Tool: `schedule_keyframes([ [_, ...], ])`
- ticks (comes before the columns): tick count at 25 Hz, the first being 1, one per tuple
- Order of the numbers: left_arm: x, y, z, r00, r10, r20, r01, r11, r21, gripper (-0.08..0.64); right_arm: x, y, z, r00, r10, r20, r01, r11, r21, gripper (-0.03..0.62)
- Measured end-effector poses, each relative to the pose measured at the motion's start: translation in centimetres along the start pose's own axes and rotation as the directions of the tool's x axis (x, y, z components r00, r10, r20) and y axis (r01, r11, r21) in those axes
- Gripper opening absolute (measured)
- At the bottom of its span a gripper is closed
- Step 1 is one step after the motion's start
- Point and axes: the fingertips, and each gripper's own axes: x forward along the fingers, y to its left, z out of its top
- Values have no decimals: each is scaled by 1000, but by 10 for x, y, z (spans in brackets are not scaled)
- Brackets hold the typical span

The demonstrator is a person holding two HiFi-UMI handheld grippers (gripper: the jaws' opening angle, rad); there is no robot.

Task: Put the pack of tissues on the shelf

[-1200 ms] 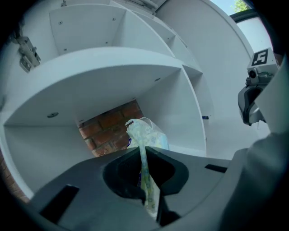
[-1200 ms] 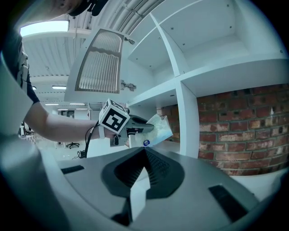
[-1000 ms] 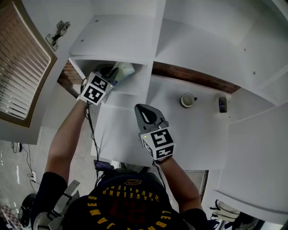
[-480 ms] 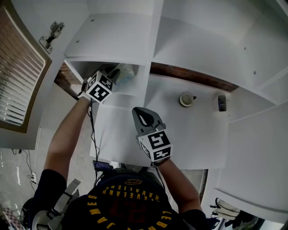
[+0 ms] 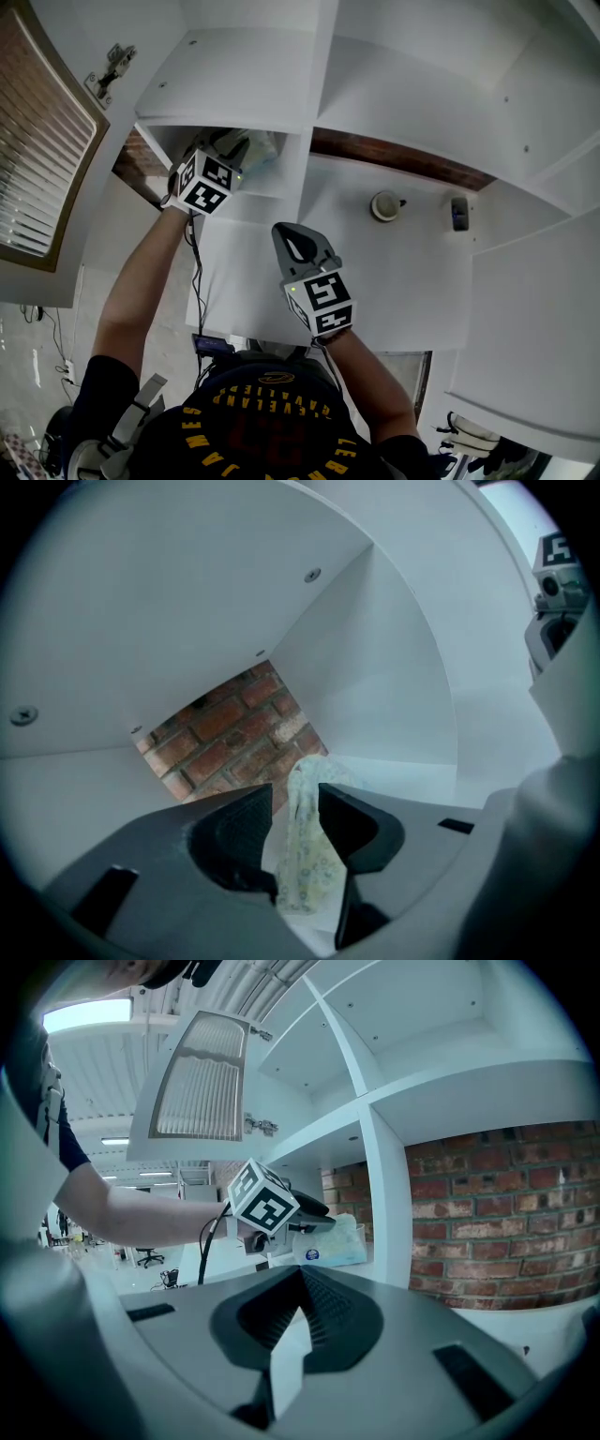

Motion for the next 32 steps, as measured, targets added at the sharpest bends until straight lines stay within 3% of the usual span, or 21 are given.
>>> schedule_keyframes([
  [4, -17, 4, 9, 998, 46, 50, -44, 998, -34, 189, -5, -2, 0, 1000, -13, 5, 12, 1000, 9, -5],
  [13, -90, 9, 13, 969, 183, 165, -149, 969, -197, 192, -9, -2, 6, 1000, -16, 17, 16, 1000, 0, -5],
  [21, -168, -18, 36, 917, 229, 326, -152, 957, -246, 192, -3, 21, 13, 999, 32, 27, -31, 999, -29, -5],
  [26, -201, -43, 33, 913, 228, 338, -119, 942, -314, 192, -3, 37, 15, 998, 54, 31, -52, 997, -58, -5],
  [32, -233, -67, 22, 903, 270, 335, -99, 889, -447, 190, -12, 43, 19, 997, 51, 58, -47, 997, -65, -5],
])
